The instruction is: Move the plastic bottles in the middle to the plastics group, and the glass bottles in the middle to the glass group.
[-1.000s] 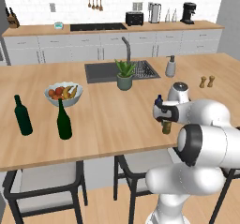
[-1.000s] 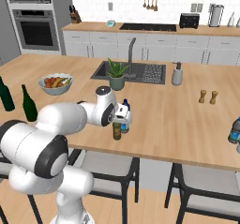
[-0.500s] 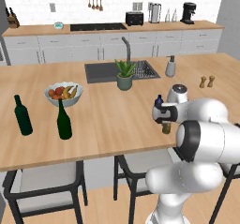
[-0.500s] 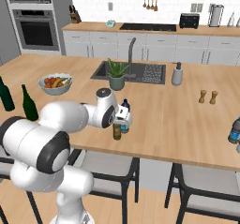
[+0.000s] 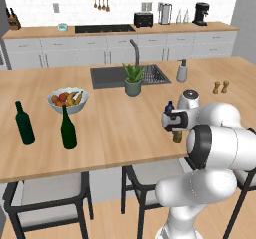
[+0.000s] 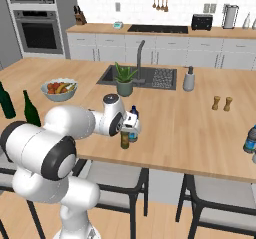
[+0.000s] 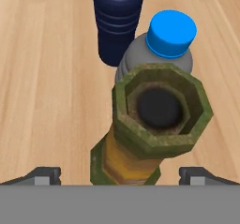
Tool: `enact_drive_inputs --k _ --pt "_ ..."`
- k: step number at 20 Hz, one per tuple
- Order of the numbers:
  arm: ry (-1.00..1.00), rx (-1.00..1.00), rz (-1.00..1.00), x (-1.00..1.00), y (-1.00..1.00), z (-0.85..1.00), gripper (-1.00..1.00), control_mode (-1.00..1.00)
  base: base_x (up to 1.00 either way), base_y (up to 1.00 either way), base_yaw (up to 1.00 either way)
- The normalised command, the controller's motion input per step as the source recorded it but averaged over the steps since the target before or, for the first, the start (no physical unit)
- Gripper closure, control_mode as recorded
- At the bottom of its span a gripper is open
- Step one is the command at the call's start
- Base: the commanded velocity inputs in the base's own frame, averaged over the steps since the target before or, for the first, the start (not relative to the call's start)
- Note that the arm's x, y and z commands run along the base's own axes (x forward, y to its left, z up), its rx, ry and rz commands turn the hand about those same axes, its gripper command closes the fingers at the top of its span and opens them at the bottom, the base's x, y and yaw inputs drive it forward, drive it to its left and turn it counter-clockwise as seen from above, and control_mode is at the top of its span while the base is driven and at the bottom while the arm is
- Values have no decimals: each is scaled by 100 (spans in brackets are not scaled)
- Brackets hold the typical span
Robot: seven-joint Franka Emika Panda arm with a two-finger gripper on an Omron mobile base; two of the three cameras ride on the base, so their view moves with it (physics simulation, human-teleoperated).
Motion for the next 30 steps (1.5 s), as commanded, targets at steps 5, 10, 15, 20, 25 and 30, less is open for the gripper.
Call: enact_drive_inputs --k 5,10,15,20,25,30 --pt "0 0 0 0 0 0 100 -100 0 0 0" --pt "0 0 0 0 -4 0 100 -100 0 0 0" --pt "0 0 2 -9 0 0 100 -100 0 0 0" --pt "-1 0 10 -23 51 11 100 -100 0 0 0" --pt "0 0 15 -13 69 23 100 -100 0 0 0" --pt "0 0 29 0 95 11 100 -100 0 0 0"
